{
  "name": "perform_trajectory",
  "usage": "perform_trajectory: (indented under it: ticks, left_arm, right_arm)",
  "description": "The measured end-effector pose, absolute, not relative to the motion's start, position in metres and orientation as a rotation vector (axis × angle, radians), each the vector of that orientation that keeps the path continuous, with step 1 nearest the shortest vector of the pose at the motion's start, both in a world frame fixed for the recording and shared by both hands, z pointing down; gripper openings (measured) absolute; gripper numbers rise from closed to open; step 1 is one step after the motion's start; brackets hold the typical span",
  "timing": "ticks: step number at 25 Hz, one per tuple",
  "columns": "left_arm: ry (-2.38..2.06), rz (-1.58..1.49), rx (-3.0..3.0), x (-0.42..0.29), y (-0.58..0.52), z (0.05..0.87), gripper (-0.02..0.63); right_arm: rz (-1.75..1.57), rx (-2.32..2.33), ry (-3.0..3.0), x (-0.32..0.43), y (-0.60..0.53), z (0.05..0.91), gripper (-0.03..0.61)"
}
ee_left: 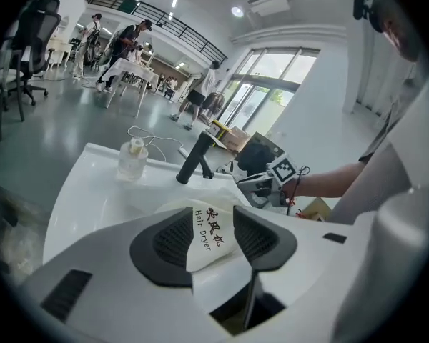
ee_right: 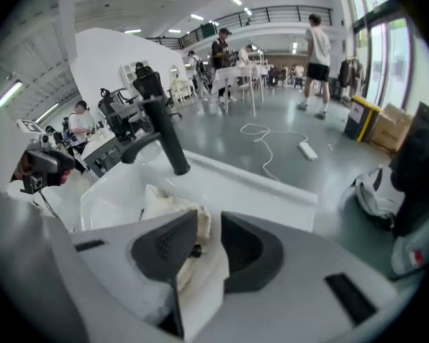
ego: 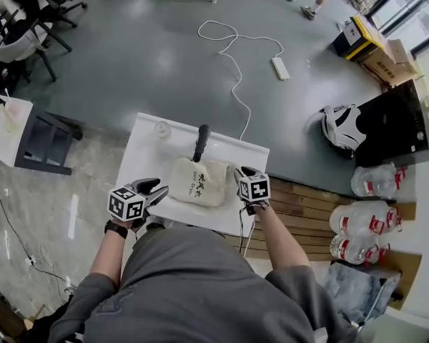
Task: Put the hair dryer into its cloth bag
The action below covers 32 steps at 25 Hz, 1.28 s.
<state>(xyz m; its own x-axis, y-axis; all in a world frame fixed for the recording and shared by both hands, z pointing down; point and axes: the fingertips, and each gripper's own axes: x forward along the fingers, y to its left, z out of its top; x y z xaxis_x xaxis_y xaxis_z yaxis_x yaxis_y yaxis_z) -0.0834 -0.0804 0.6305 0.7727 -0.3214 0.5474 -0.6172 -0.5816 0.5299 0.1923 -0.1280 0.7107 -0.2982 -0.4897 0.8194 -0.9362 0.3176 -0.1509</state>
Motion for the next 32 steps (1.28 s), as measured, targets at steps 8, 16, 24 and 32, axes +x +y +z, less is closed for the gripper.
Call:
perform_trajectory:
  ticks: [8,16,24,32]
  left_arm:
    - [-0.698,0.454,2.371,-0.073,-0.117,0.592,0.181]
    - [-0.738,0.405,2.527,-0.064,-0.14,0.546,0.178]
    - [-0.88,0.285,2.61,-0.068,-0.153,0.504,0.114]
    - [-0.986,0.222,2.642,-0.077,-0.159,0.485,0.015]
  right_arm:
    - [0.461,1.564,-2.063,0.196,-0.119,0.587,0.089]
    - [0.258,1.752,-2.11,0.194,-0.099,0.505,0.089]
    - [0.057,1.884,-2.118,0.195,-0.081,0.448,0.088]
    - [0.001,1.976,-2.098,0.198,-0.073,0.434,0.024]
